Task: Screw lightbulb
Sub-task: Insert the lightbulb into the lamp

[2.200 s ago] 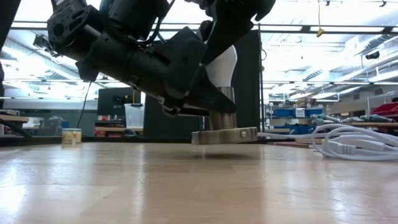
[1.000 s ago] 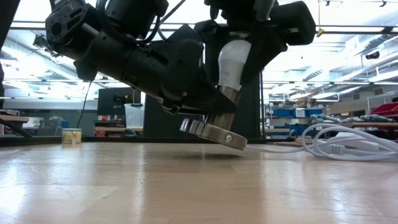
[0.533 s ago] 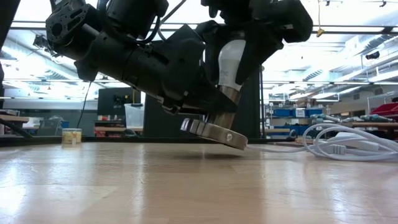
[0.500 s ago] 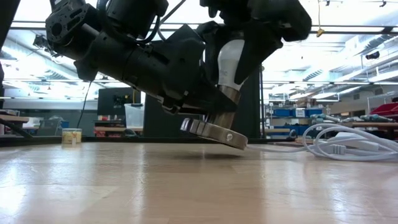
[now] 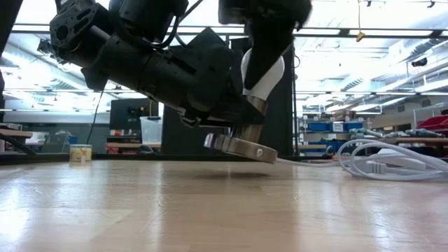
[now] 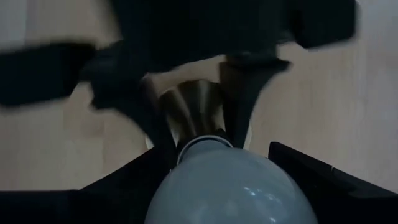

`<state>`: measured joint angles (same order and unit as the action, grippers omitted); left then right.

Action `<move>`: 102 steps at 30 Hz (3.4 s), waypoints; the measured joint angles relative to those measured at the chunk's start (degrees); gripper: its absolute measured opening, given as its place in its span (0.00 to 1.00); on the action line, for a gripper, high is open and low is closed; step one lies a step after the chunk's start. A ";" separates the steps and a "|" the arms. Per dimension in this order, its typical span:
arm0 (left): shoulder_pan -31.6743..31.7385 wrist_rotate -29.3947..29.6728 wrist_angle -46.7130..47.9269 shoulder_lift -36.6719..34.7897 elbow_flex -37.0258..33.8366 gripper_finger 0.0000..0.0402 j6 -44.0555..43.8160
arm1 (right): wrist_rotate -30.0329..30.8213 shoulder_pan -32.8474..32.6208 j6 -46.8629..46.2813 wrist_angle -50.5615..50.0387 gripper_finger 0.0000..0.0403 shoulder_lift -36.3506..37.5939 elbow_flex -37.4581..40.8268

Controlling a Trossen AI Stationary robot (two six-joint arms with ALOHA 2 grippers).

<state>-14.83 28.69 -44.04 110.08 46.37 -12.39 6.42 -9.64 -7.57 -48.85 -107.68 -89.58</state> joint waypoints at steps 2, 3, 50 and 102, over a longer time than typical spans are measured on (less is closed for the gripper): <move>0.00 0.17 -0.15 0.00 0.00 0.50 -0.08 | -0.04 0.51 -5.55 0.19 0.68 0.00 -0.02; 0.02 0.21 -0.18 0.00 0.00 0.50 -0.10 | -0.07 0.68 -6.54 0.37 0.68 0.00 -0.02; -0.66 -2.37 -0.24 -0.02 0.05 0.50 0.12 | -0.04 -1.50 9.50 -0.35 0.73 0.02 -0.42; -0.76 -2.44 -0.29 -0.02 0.02 0.50 -0.36 | -0.28 -1.94 32.93 0.45 0.69 0.00 -0.42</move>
<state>-15.59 26.26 -44.32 110.06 46.39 -12.76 6.13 -11.57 25.36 -48.40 -107.68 -90.00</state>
